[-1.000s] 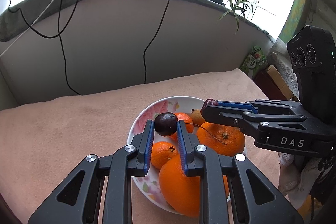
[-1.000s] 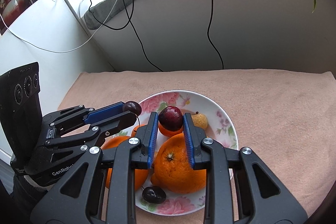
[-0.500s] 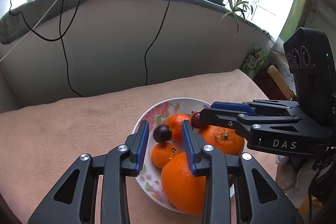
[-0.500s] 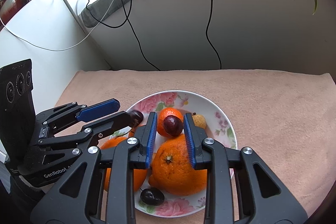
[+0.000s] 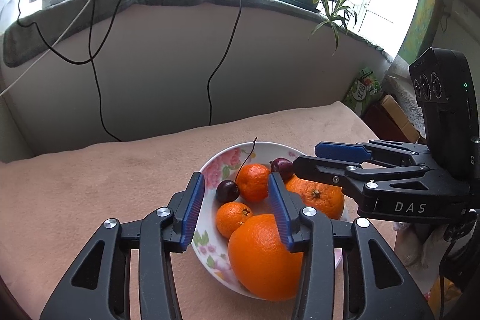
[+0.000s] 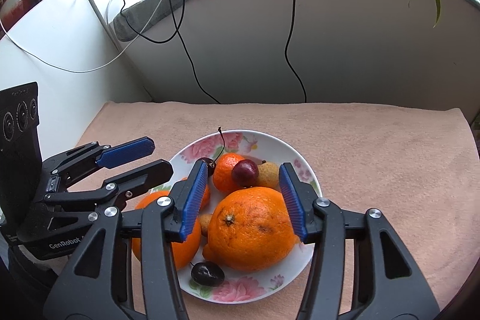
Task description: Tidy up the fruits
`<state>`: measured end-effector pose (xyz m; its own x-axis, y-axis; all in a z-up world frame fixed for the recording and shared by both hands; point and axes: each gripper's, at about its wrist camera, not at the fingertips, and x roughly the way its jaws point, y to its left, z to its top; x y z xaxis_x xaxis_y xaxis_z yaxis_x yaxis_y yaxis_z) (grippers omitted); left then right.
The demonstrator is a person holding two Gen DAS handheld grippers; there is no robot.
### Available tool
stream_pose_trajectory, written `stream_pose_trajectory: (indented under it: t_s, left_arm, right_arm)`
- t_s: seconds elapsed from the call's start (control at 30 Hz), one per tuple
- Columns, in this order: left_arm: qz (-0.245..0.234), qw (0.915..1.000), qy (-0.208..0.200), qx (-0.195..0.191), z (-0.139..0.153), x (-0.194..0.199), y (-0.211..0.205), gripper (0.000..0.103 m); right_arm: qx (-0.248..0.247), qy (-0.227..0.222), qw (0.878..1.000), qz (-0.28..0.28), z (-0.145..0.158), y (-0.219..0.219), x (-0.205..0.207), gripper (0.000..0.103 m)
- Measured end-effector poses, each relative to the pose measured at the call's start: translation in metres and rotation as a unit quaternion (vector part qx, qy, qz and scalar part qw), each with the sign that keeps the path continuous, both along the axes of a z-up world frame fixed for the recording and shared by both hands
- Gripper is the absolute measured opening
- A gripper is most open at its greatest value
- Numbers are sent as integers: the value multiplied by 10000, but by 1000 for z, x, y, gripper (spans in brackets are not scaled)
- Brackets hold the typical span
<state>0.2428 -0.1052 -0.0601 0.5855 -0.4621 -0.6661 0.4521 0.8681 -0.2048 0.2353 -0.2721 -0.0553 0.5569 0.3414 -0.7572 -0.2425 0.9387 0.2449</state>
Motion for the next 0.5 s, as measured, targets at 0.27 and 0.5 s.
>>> stream_pose_trajectory:
  t_s: [0.27,0.5]
  left_arm:
    - [134,9998,-95,64,5,-8,4,68]
    - [295,9989,-245,263,11,-21,4,75]
  right_arm:
    - [-341,-270,9989,-190,5,-6,-11,78]
    - [-471,-441,9971,-402,11,-14,-24,83]
